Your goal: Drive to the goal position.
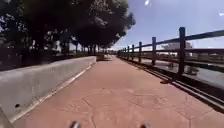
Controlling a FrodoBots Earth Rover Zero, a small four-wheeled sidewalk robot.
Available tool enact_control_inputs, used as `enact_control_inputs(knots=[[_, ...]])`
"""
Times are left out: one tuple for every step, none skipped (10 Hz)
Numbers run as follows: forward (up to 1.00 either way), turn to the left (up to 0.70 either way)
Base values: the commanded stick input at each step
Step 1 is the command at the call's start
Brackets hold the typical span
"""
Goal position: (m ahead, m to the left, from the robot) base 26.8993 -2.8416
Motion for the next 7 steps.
enact_control_inputs(knots=[[1.00, 0.00], [1.00, 0.00], [1.00, -0.06], [1.00, -0.40], [1.00, -0.36], [1.00, -0.05], [1.00, 0.00]])
